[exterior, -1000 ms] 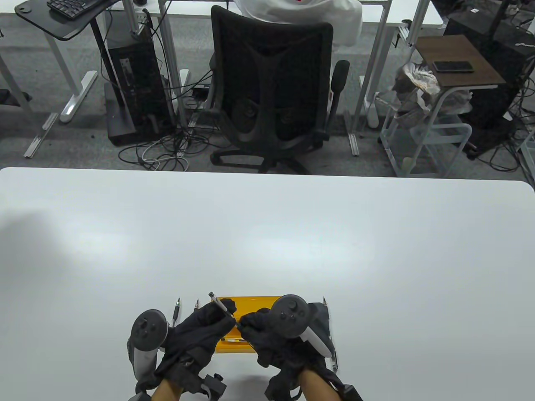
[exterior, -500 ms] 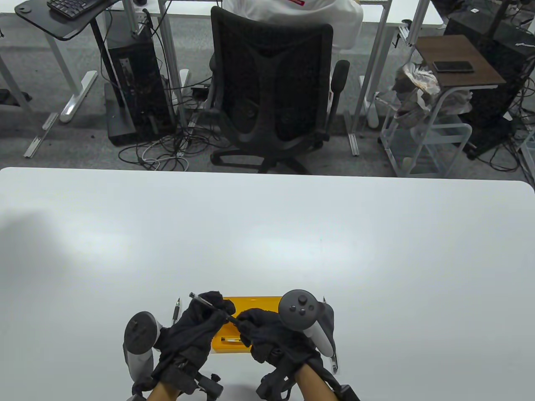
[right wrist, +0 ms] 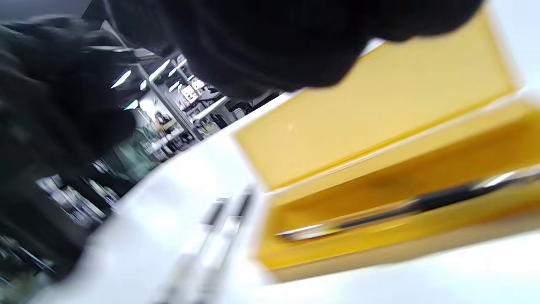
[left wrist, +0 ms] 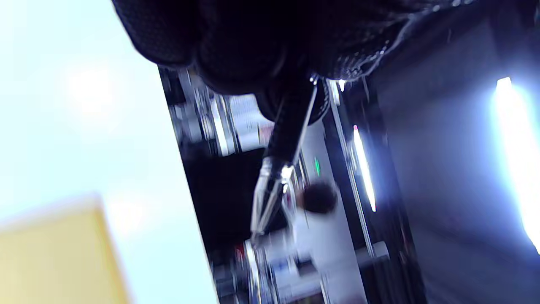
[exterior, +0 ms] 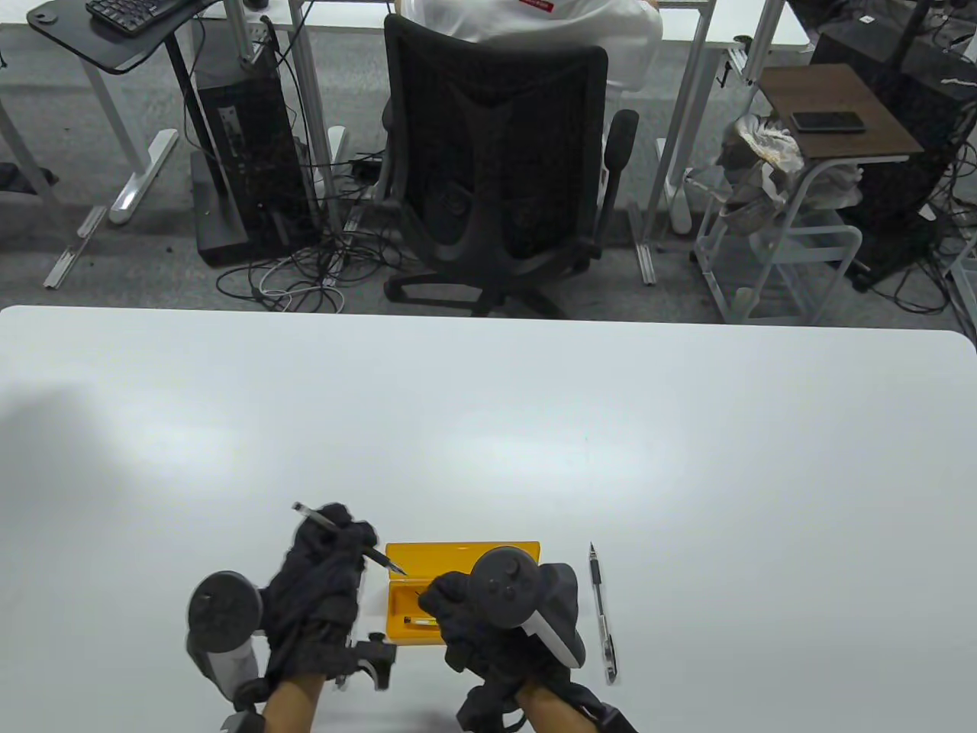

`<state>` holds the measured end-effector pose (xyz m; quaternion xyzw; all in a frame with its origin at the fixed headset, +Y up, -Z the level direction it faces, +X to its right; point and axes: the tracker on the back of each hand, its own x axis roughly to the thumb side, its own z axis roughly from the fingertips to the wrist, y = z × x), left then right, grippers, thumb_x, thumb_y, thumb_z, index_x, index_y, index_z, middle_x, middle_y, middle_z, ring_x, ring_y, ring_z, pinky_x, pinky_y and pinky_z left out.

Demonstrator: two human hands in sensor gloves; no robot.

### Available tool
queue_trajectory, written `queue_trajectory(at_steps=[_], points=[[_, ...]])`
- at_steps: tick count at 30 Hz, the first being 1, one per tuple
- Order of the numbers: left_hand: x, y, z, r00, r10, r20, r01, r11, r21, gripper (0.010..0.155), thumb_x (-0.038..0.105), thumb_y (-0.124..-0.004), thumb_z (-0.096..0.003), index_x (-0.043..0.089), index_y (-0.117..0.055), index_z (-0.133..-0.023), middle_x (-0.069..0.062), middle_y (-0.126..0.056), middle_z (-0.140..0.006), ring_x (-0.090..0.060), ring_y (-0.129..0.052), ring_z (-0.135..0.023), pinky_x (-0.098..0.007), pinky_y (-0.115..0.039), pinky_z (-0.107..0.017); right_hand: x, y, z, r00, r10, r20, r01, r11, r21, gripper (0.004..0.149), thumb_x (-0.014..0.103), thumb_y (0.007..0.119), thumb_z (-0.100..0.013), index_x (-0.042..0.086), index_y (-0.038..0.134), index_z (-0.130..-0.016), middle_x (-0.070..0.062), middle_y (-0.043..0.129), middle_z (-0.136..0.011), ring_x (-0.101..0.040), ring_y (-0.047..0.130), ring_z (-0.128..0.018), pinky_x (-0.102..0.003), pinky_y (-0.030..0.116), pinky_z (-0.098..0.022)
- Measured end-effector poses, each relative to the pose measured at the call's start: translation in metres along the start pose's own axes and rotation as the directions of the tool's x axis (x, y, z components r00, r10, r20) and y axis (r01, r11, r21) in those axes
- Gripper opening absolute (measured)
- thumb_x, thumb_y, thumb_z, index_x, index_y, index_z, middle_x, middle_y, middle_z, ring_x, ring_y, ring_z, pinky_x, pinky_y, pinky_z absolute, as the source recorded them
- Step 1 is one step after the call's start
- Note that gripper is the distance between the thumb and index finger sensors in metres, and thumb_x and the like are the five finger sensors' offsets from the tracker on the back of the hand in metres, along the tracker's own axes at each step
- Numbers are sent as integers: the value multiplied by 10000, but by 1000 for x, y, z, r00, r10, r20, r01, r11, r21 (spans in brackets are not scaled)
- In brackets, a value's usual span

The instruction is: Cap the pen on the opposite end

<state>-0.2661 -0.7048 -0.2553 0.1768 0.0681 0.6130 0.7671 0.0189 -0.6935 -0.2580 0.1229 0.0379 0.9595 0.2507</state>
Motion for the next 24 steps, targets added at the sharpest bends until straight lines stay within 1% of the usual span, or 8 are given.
queue_trajectory(at_steps=[2,4,6,11,15,18,22,24], points=[[-5,17,1,999,-25,37,26,999,-20,538,322,-816,-541,97,-650,-1001,-92,-971,-797,-237,-918,-562,-532,-659,-653,-12,-10,-2,999,-19,-37,17,998,-62,473,434,714,-422,121,943,-694,-20,1010,-367,-74,965,-146,-297,865,-163],[-5,22,4,982,-150,117,153,988,-16,541,337,-844,-536,89,-689,-991,-98,-993,-771,-239,-932,-548,-538,-673,-638,-28,-19,-5,968,-230,-98,217,968,-123,474,448,754,-421,109,946,-692,-19,1007,-350,-87,958,-133,-310,856,-155],[1,18,6,971,-166,170,175,984,-43,546,340,-869,-526,75,-720,-980,-105,-1004,-755,-255,-930,-556,-554,-660,-645,-38,-20,-4,940,-316,-125,295,942,-162,476,455,788,-409,116,939,-706,-20,1007,-360,-105,961,-144,-323,851,-165],[9,-1,12,959,-180,220,209,970,-121,536,340,-903,-515,77,-770,-963,-121,-1003,-748,-288,-909,-589,-587,-621,-663,-50,-19,-5,952,-263,-157,239,958,-159,459,420,787,-404,156,911,-759,-33,998,-454,-141,975,-230,-336,848,-222],[16,-14,18,892,-303,336,371,914,-162,513,331,-896,-514,87,-793,-954,-131,-993,-756,-310,-889,-615,-613,-592,-669,-48,-20,-5,958,-259,-125,242,961,-135,448,367,767,-412,190,880,-808,-52,979,-550,-176,979,-318,-356,843,-277],[25,-28,24,762,-442,473,565,811,-153,490,311,-858,-522,98,-800,-959,-142,-971,-775,-334,-857,-660,-637,-553,-680,-43,-16,-6,969,-235,-80,228,969,-92,452,320,731,-425,212,846,-849,-60,955,-632,-193,980,-395,-366,842,-319],[33,-45,33,471,-605,642,815,577,-54,462,286,-805,-520,141,-817,-959,-135,-936,-813,-354,-809,-723,-672,-502,-693,-37,-12,-6,975,-218,-40,217,975,-44,458,285,706,-433,223,824,-871,-69,937,-687,-197,976,-439,-372,840,-337],[35,-50,35,400,-617,678,851,525,-24,460,292,-799,-518,159,-817,-958,-122,-934,-818,-347,-807,-733,-670,-500,-698,-35,-11,-6,976,-216,-8,215,975,-49,458,293,710,-429,229,830,-867,-66,942,-680,-188,978,-431,-367,842,-333]])
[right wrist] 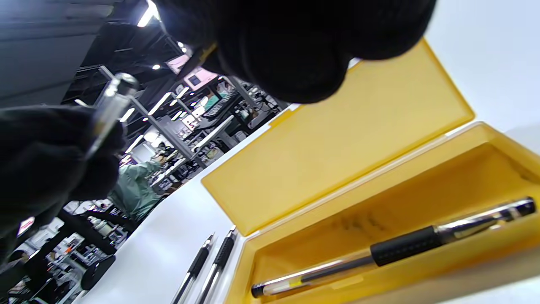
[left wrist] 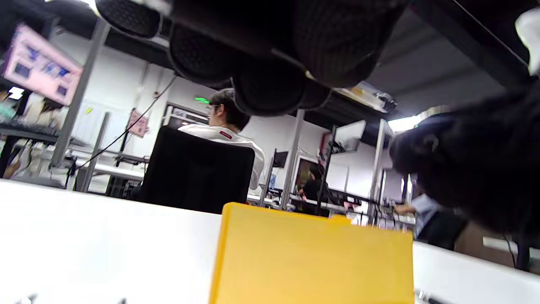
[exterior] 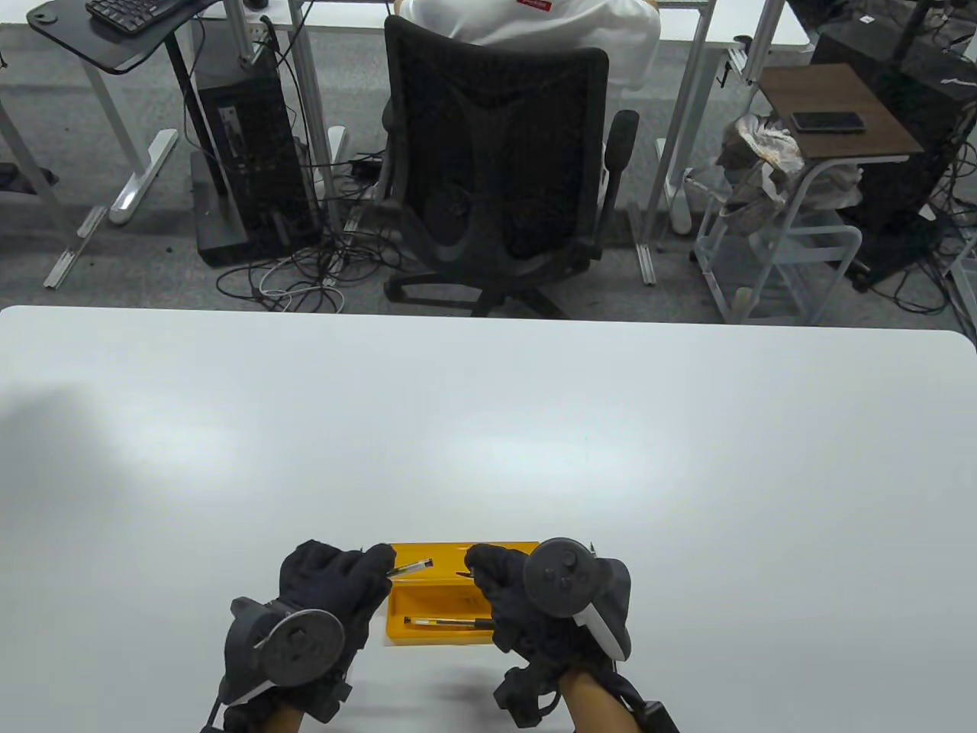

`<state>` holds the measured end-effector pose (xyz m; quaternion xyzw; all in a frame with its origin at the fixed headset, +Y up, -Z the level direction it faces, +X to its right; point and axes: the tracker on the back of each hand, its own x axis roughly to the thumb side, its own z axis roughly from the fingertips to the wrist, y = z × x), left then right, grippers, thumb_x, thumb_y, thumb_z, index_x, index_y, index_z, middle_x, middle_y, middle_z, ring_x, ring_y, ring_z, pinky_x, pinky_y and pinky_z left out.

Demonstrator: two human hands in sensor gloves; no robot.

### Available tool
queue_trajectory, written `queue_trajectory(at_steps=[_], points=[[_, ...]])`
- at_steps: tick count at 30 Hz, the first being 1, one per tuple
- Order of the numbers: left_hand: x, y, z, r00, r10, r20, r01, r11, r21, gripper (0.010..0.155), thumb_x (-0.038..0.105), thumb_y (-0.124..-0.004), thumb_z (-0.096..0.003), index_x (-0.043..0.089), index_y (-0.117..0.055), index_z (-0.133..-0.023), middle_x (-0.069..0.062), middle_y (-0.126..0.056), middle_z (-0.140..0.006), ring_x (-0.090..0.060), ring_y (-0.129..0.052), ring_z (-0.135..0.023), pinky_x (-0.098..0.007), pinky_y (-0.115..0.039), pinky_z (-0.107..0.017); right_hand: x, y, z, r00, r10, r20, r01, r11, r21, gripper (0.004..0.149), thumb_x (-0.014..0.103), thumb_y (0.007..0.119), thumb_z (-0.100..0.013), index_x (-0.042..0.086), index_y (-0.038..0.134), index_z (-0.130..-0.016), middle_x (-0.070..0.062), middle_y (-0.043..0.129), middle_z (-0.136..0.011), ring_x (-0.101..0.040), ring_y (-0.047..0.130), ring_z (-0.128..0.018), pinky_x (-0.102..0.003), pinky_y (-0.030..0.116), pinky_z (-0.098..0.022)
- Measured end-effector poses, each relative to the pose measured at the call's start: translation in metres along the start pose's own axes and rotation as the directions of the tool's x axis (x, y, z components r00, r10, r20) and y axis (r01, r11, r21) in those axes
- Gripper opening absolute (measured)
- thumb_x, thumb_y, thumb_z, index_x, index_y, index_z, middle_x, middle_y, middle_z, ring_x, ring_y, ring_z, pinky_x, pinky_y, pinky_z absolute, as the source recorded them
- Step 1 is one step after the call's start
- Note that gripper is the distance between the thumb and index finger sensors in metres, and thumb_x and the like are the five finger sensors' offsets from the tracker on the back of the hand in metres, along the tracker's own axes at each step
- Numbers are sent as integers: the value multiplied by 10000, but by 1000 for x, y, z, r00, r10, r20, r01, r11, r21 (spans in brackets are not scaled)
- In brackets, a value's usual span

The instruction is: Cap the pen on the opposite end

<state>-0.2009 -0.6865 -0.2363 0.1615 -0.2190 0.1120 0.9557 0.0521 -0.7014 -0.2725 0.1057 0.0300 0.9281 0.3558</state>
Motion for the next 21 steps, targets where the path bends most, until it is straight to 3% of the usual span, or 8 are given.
queue_trajectory(at_steps=[6,21], points=[[6,0,-1,1000,11,25,-11,1000,-3,458,289,-806,-515,159,-824,-954,-125,-933,-819,-350,-804,-737,-673,-491,-703,6,-1,2,998,-14,54,16,999,-40,453,361,765,-408,186,887,-808,-55,999,-537,-142,986,-285,-335,853,-244],[14,-3,-2,997,-3,72,5,1000,-30,455,292,-812,-510,174,-834,-949,-118,-937,-822,-346,-806,-743,-673,-491,-706,12,11,5,994,48,98,-48,999,0,452,331,722,-424,237,846,-848,-46,954,-641,-168,981,-396,-357,847,-315]])
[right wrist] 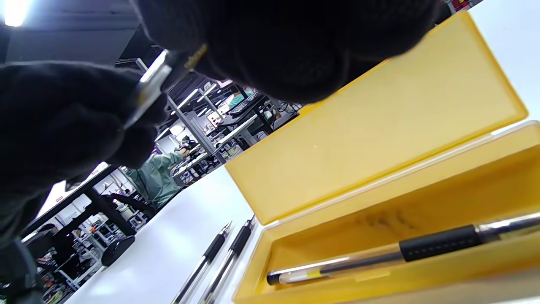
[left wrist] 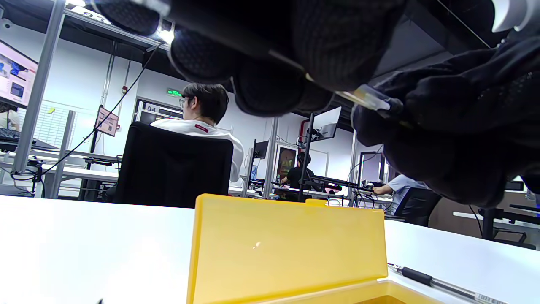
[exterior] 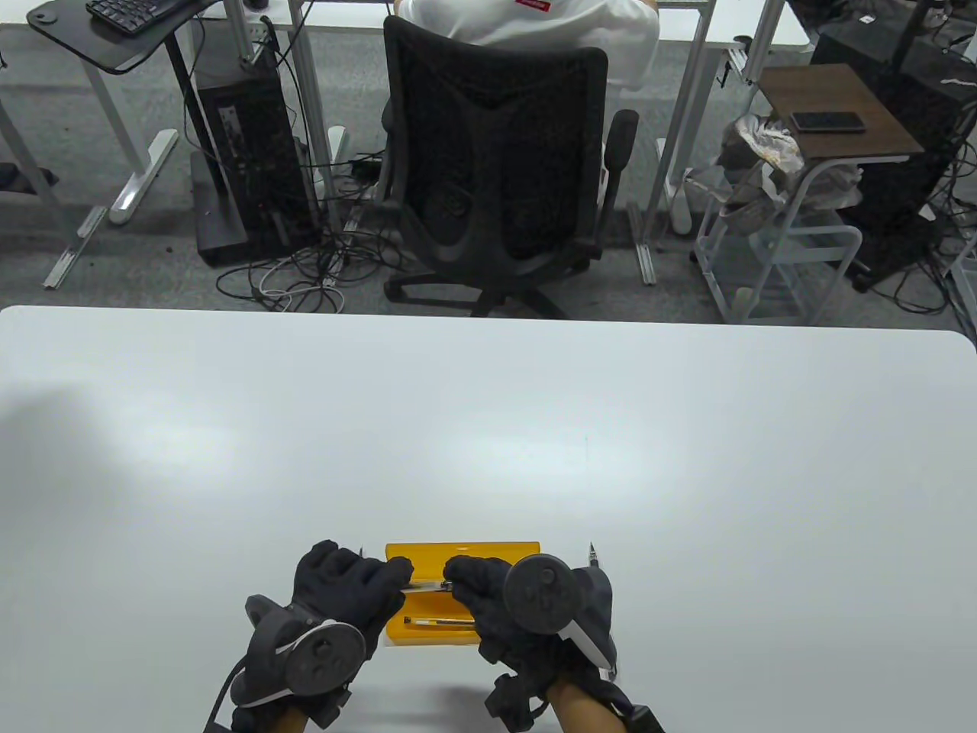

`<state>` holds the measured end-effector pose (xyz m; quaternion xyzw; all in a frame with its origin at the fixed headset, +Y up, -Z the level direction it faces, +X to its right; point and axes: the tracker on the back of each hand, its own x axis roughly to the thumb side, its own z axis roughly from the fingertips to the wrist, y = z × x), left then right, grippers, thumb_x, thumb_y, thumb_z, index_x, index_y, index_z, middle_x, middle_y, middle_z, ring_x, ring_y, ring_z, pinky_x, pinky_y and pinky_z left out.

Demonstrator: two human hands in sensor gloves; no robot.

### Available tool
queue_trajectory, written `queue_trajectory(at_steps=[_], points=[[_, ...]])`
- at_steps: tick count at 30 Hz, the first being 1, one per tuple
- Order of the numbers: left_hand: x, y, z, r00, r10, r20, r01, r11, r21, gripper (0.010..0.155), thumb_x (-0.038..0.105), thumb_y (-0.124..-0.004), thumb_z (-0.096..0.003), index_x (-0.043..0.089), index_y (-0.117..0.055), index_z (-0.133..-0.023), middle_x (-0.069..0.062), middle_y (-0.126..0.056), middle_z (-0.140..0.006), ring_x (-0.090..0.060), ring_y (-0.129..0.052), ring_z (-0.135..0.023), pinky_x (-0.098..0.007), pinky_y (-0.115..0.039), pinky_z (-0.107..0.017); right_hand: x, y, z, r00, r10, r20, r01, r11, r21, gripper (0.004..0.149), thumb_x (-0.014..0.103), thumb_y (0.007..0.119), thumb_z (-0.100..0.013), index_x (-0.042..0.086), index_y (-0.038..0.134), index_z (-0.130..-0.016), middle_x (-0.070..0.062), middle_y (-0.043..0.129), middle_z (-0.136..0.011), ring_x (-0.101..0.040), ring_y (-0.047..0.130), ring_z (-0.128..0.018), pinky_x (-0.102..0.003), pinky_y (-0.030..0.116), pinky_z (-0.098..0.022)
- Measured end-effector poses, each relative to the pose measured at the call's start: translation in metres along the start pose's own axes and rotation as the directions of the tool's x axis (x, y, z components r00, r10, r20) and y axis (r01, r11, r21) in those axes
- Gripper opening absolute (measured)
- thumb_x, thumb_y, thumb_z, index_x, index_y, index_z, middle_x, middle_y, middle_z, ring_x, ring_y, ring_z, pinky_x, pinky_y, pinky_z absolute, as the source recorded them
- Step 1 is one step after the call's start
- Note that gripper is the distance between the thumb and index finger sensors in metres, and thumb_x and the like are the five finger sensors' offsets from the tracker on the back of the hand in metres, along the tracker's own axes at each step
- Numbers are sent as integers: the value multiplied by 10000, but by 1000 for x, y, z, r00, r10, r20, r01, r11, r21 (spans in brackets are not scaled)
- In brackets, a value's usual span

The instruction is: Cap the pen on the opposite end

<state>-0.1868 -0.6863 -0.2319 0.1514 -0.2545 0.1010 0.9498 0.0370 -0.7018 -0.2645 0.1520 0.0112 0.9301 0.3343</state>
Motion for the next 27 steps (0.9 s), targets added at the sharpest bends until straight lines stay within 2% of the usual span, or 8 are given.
queue_trajectory(at_steps=[5,9,11,20,27], points=[[3,-1,-1,1000,-17,20,17,1000,-21,455,283,-814,-505,157,-842,-941,-125,-947,-809,-352,-814,-733,-673,-496,-704,-2,2,-1,1000,-2,-19,3,999,40,451,341,728,-430,220,851,-846,-56,957,-619,-172,980,-368,-363,844,-301],[9,0,-1,997,-50,53,51,998,-24,451,281,-816,-501,149,-853,-931,-127,-960,-796,-349,-827,-723,-673,-501,-704,-2,1,-1,998,57,-16,-56,997,56,455,394,737,-426,204,879,-815,-7,979,-418,-136,959,-199,-347,841,-201],[12,0,-1,997,-55,61,57,998,-25,449,271,-819,-497,139,-859,-924,-136,-966,-787,-352,-831,-716,-674,-502,-703,0,1,-1,998,68,-10,-67,995,68,451,388,739,-426,207,883,-813,-3,975,-373,-127,946,-163,-346,838,-181],[11,1,0,998,-24,54,24,1000,-9,441,259,-822,-481,117,-880,-895,-155,-1003,-741,-365,-854,-672,-669,-515,-695,14,3,2,988,142,58,-145,988,46,473,354,692,-443,163,846,-847,1,962,-436,-132,962,-218,-345,846,-215],[13,-9,-2,998,-44,49,47,997,-55,442,277,-821,-486,137,-873,-903,-134,-999,-759,-351,-857,-687,-676,-510,-700,9,6,2,985,170,44,-173,981,86,476,360,715,-441,157,847,-851,-11,970,-443,-147,968,-227,-355,846,-222]])
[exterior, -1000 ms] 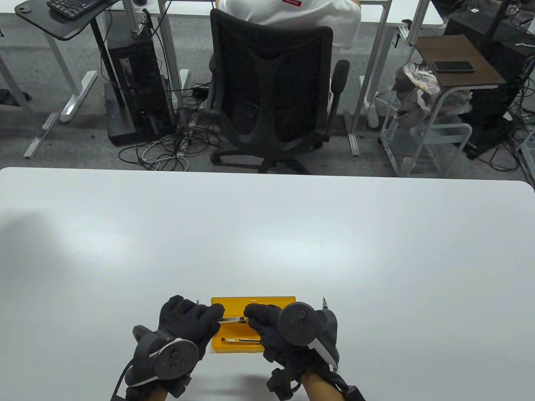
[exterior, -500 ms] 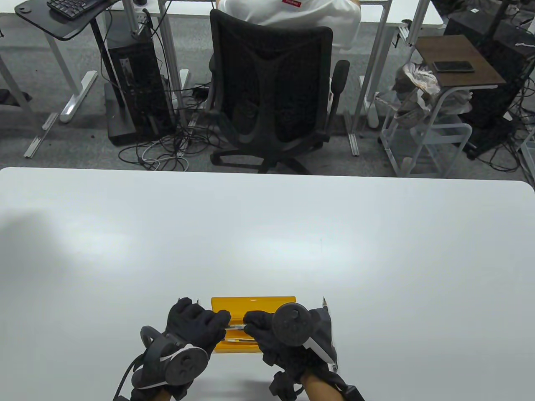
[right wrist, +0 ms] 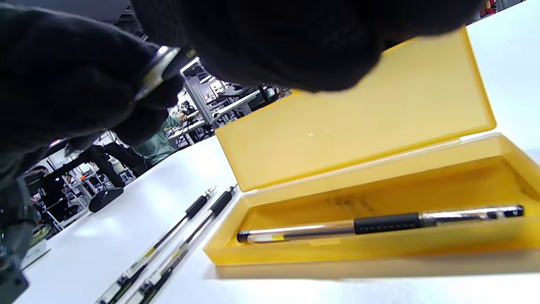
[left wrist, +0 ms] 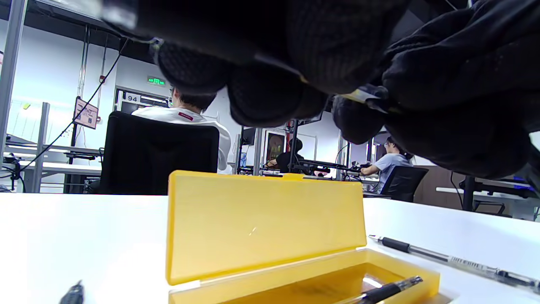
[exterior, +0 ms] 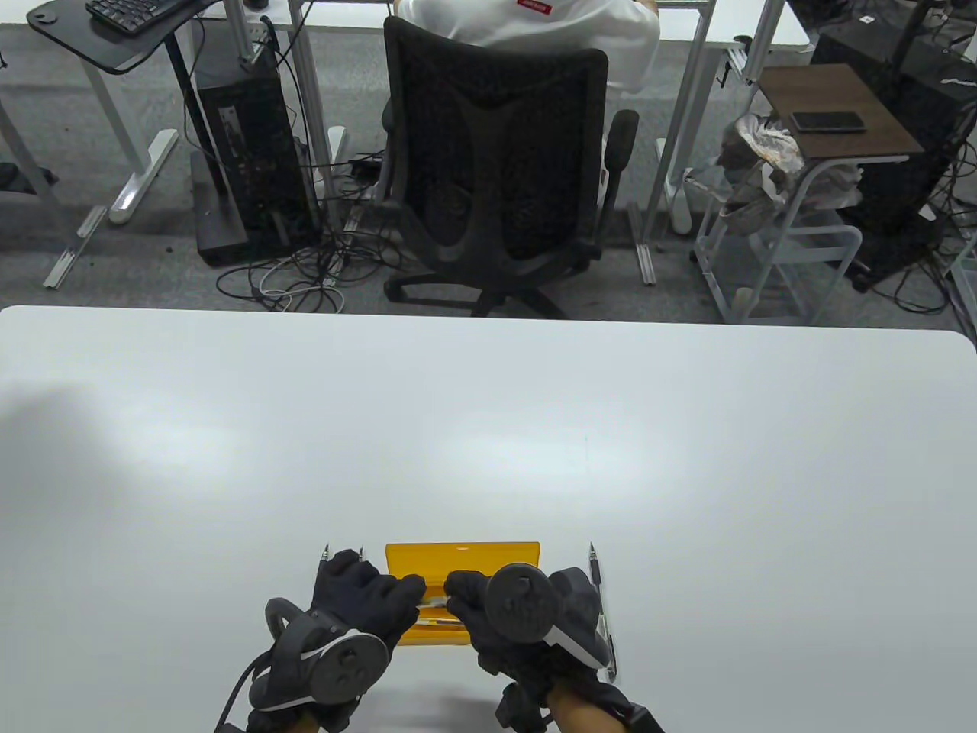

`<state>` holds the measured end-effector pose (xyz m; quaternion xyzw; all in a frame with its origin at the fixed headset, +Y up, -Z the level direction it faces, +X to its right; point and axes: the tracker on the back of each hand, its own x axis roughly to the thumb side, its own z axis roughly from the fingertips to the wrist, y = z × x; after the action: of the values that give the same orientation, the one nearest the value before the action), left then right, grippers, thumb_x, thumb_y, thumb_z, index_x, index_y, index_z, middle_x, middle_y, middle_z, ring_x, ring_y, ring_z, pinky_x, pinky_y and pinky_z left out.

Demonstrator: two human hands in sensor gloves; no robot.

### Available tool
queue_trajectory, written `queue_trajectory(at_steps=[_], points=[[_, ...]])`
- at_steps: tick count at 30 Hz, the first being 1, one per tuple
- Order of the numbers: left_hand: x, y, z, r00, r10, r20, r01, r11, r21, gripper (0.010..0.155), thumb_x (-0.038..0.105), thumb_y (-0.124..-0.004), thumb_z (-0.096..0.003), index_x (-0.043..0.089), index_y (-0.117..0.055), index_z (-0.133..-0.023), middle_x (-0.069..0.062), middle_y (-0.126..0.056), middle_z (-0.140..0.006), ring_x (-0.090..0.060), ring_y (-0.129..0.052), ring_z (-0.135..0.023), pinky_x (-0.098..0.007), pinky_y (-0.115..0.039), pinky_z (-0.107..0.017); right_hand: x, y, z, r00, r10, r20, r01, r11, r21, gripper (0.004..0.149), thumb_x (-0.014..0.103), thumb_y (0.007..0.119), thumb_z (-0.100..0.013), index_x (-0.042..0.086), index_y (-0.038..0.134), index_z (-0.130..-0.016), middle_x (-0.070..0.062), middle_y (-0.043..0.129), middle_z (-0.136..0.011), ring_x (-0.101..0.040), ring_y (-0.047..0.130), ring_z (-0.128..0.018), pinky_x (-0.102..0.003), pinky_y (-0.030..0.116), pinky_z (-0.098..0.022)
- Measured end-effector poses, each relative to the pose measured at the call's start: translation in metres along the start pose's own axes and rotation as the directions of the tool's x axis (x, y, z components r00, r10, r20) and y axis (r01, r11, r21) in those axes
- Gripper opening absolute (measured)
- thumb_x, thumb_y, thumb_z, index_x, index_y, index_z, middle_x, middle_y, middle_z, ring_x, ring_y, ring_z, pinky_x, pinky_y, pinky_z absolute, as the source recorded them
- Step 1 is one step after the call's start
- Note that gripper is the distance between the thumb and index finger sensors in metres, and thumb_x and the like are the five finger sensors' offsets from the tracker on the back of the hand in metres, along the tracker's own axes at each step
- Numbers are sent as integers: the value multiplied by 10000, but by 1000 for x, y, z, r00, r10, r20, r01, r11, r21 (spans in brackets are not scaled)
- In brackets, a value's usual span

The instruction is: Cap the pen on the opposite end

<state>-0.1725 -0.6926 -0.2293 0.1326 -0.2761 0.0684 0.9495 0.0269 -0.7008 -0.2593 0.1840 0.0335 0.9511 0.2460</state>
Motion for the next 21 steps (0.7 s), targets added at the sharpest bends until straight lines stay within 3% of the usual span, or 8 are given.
queue_trajectory(at_steps=[4,10,17,21], points=[[-1,2,1,1000,-30,6,30,1000,7,438,282,-826,-484,154,-878,-900,-123,-991,-777,-352,-849,-707,-682,-500,-701,8,2,1,993,112,30,-111,994,-11,474,377,729,-434,170,858,-841,-16,993,-464,-167,995,-258,-360,856,-240],[4,1,1,999,-32,37,32,999,6,438,285,-845,-475,147,-889,-888,-125,-1004,-762,-345,-861,-696,-685,-496,-705,6,2,0,992,127,13,-127,991,33,465,409,744,-417,187,902,-795,-27,1005,-498,-198,1008,-308,-378,858,-270],[6,4,1,998,48,45,-50,998,44,465,300,-925,-441,145,-896,-878,-101,-1018,-760,-335,-871,-703,-689,-497,-706,6,2,-1,989,145,21,-147,984,99,442,459,789,-392,242,939,-746,-29,926,-726,-258,951,-583,-440,815,-453],[10,3,1,997,33,69,-35,999,39,478,306,-942,-431,152,-893,-880,-90,-1018,-766,-325,-873,-716,-688,-497,-710,8,5,-3,991,124,45,-129,984,124,432,421,854,-368,233,937,-748,-26,943,-697,-233,960,-543,-425,831,-434]])
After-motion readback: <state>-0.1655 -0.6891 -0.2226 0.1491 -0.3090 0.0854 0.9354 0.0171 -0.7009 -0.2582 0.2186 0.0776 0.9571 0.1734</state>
